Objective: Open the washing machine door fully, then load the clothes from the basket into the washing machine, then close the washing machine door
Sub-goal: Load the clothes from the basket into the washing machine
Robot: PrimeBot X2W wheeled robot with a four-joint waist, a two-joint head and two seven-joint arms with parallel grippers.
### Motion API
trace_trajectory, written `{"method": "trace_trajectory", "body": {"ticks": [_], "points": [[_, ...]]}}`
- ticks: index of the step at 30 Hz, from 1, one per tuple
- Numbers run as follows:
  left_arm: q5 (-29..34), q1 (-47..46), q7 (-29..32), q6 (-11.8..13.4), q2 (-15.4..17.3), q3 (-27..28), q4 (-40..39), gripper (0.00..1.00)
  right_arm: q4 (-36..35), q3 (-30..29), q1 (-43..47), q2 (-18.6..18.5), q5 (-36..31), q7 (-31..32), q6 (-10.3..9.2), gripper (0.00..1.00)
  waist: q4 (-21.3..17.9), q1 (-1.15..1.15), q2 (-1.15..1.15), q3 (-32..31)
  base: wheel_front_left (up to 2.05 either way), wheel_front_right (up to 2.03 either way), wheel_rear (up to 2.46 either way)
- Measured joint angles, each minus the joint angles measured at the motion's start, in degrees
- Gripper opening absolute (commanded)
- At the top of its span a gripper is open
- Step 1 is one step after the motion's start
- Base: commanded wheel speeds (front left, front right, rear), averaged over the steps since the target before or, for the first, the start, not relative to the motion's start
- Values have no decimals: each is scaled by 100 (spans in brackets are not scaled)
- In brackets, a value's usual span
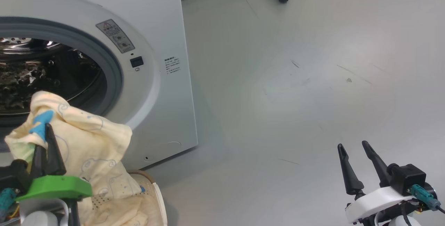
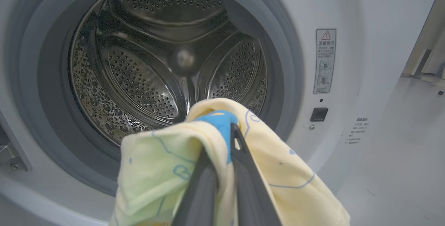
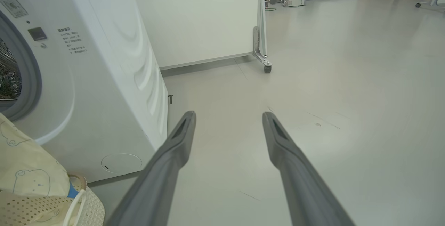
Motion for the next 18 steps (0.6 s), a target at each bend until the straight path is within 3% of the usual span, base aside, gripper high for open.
{"method": "trace_trajectory", "body": {"ticks": [11,18], "points": [[250,-1207,365,96,464,301,424,0,-42,-23,-219,22,56,0,0,100,-309,0,0,613,0,0,0],[350,-1912,469,121,577,326,854,0,-68,22,-374,18,115,0,0,100,-356,0,0,949,0,0,0]]}}
